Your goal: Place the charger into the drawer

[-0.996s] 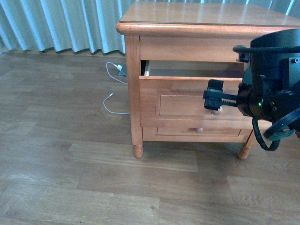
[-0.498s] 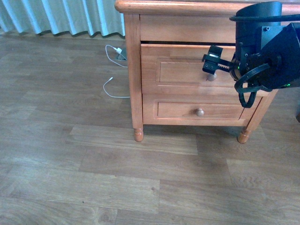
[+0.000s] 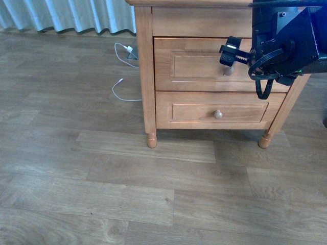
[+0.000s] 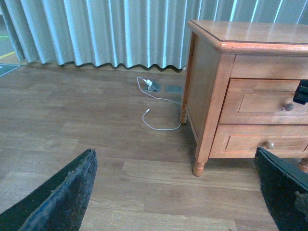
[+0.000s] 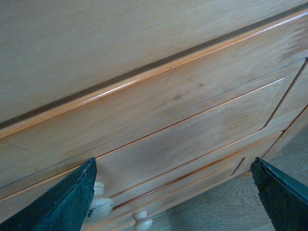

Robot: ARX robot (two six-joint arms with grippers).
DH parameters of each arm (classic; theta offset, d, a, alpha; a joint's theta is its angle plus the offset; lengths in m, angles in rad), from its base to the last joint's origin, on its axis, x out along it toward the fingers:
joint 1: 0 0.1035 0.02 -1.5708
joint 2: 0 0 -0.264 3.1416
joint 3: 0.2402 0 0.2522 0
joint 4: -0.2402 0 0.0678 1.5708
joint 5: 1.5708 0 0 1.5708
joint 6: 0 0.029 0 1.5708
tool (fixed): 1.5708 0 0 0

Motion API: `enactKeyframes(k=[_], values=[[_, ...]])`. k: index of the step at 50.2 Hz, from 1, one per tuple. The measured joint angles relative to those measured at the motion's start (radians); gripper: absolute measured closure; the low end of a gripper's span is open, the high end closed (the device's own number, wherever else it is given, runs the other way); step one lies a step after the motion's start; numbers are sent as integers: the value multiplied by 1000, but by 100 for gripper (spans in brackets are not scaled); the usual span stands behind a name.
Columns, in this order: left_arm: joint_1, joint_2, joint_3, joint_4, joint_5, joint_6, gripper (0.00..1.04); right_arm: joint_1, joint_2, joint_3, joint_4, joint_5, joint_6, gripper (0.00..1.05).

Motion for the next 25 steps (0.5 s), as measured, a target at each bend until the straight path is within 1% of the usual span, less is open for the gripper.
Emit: enactKeyframes(k=[9,18,25], values=[[0,0,0,0,0,0,6,-8,-14,-40,21,-16,23,8],[0,0,0,0,0,0,6,-27,-106,-166,25,-90,43,8],[0,0,0,0,0,0,6,-31,-228,-298,59,-159,30,8]])
